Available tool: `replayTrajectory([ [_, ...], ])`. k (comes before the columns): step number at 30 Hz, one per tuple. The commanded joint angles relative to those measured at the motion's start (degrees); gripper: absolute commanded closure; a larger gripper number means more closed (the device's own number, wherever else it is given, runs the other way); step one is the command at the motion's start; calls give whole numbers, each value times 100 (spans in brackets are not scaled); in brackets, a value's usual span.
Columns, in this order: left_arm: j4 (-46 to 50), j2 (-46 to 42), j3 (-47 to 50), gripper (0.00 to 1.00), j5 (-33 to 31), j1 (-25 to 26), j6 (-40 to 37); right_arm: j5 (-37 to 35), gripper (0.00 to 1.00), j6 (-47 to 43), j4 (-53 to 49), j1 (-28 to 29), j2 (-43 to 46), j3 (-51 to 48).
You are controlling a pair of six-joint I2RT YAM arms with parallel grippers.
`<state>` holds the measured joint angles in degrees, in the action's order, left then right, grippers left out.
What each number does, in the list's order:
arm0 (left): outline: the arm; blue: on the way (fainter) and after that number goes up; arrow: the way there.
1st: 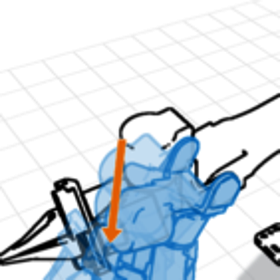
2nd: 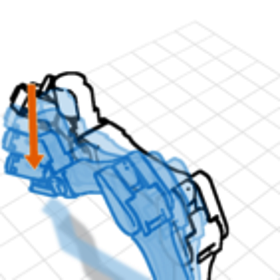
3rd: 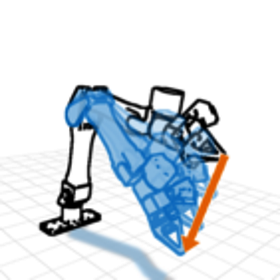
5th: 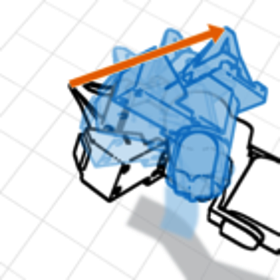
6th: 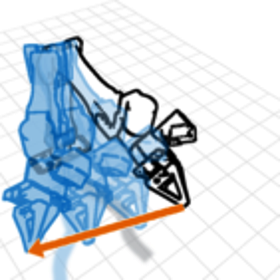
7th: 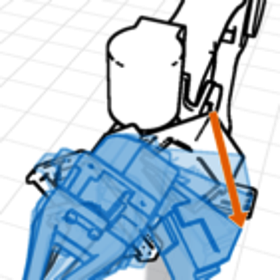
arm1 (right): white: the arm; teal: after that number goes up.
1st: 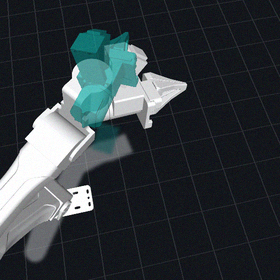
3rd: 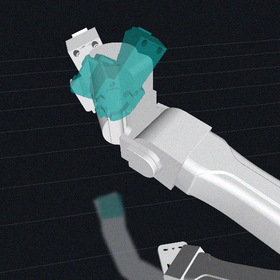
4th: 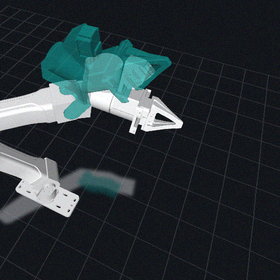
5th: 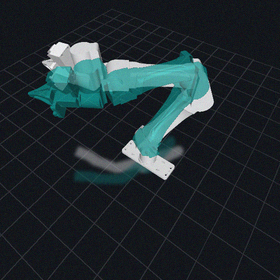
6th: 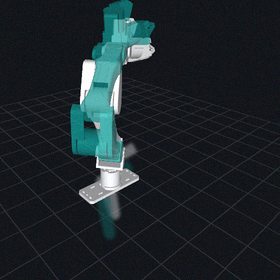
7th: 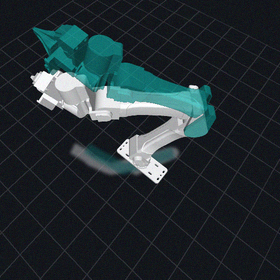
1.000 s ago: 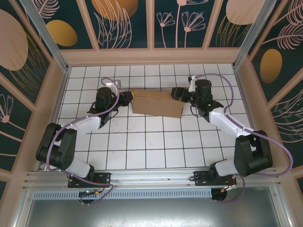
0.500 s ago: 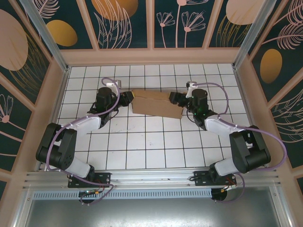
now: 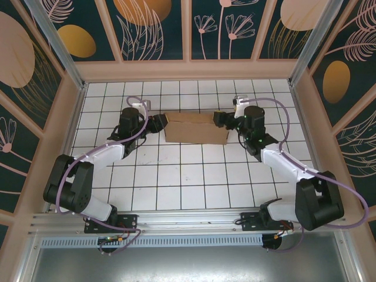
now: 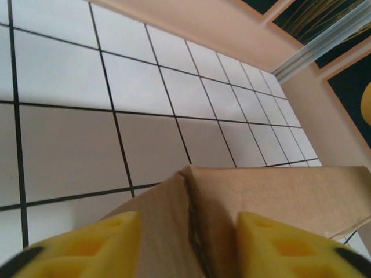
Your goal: Fold the paper box
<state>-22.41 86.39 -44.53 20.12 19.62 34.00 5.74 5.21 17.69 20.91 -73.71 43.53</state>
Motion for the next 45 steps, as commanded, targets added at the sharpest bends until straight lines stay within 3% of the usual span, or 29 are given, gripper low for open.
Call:
replayTrajectory([
  [1, 1125, -50, -355, 40, 26, 38, -227, 138, 8, -504, -137, -97, 177, 226],
  [8, 2003, -240, -1387, 17, -422, 33, -487, 229, 8, -515, -161, -226, 361, 184],
  [15, 2126, -236, -1750, 16, -491, 33, -513, 720, 9, -787, -353, -416, 419, 369],
  [21, 2222, -134, -1780, 13, -439, 31, -509, 2102, 9, -2373, -1365, -379, 147, 978],
  [28, 2132, -26, -1468, 12, -370, -45, -332, 3238, 5, -4818, -3337, -122, -760, 2229],
  [32, 2091, -73, -1284, 12, -336, -168, -330, 3471, 4, -5777, -4638, 151, -1654, 3366],
  [45, 2063, -616, -404, 12, -523, -887, -134, 3015, 5, -6120, -5732, 1359, -3996, 6132],
])
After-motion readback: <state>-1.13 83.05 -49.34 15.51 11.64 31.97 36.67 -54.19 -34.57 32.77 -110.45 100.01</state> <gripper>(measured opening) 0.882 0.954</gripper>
